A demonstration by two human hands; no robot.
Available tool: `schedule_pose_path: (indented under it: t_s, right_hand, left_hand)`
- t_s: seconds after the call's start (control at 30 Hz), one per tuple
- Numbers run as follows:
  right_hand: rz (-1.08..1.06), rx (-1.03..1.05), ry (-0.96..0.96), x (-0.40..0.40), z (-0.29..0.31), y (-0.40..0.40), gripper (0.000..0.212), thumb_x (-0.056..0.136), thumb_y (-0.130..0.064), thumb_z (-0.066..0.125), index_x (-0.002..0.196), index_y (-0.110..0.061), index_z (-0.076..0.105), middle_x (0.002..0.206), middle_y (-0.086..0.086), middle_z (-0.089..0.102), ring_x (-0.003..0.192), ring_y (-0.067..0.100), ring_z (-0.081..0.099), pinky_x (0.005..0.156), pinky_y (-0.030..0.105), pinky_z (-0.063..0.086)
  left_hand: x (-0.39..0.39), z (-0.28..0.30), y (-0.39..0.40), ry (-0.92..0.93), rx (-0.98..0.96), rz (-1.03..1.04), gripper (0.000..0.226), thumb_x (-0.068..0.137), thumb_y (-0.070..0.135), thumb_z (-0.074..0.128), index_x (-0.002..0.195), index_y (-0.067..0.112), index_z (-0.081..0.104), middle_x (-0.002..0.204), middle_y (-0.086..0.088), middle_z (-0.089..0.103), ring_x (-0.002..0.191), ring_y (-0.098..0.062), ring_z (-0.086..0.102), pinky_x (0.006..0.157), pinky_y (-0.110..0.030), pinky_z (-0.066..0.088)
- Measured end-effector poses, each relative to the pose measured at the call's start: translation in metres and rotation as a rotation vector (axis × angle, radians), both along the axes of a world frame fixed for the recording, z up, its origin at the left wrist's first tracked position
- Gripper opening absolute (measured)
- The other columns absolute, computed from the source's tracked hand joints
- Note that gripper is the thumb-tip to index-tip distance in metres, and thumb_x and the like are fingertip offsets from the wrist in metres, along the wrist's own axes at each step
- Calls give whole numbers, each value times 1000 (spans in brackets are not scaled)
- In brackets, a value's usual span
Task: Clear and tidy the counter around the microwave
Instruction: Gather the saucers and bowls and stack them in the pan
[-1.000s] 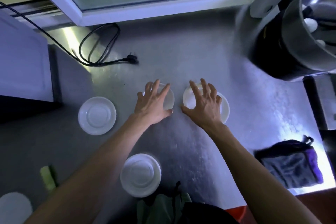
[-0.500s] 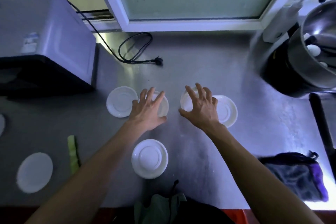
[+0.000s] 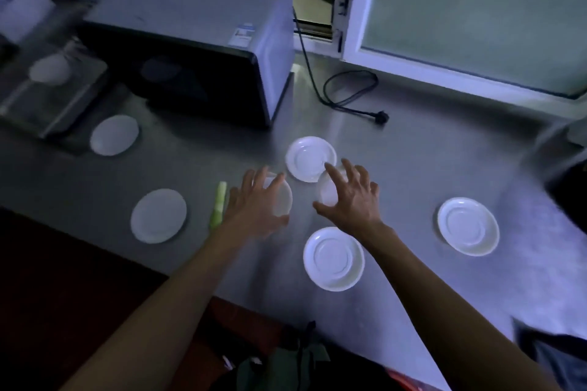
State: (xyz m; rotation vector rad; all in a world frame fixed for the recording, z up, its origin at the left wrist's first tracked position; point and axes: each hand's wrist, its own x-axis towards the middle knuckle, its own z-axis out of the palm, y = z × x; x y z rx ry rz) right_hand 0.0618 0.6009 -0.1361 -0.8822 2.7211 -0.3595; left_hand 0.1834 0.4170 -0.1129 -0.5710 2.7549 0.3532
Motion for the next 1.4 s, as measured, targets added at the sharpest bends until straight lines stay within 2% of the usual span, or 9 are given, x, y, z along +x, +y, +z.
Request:
schedule_pose_path:
  t_s: [0.27, 0.43, 0.77, 1.1, 1.4]
  right_hand:
    - [157, -4, 80, 99, 14, -114, 91, 77, -65, 68, 152, -35, 28, 163, 5, 21, 146, 34, 19, 109, 58, 32]
    - [261, -12, 90, 170, 31, -187, 92, 77, -68, 66, 154, -37, 25, 163, 5, 21, 146, 33, 19, 109, 54, 29]
    - [524, -33, 152, 275, 48, -306, 92, 78, -68, 64, 154, -38, 21, 165, 3, 14, 148, 33, 16, 110, 56, 29]
    - [779, -45, 160, 335, 38, -447, 92, 78, -69, 63, 154, -36, 24, 164, 5, 17, 148, 36, 17, 109, 58, 31]
    - [820, -61, 80, 346, 24, -581, 93, 79, -68, 64, 155, -35, 23, 164, 8, 18, 148, 35, 18, 109, 57, 30]
  left_hand:
    - [135, 5, -95, 70, -3, 126, 96, 81, 62, 61, 154, 38, 4, 163, -1, -3, 150, -29, -1, 111, -55, 26]
    - [217, 10, -153, 86, -58, 208, 98, 77, 65, 59, 154, 40, 5, 162, 0, -5, 148, -30, -1, 110, -55, 27]
    - [360, 20, -234, 117, -73, 479, 96, 77, 70, 57, 153, 37, 7, 162, -3, -1, 149, -31, -1, 112, -57, 27]
    - [447, 17, -314, 132, -56, 736, 96, 77, 66, 61, 153, 39, 9, 163, -1, 0, 150, -28, 0, 112, -58, 28]
    - [456, 21, -435, 60, -59, 775, 95, 78, 67, 60, 153, 40, 9, 163, 0, -1, 150, -27, -2, 114, -56, 26]
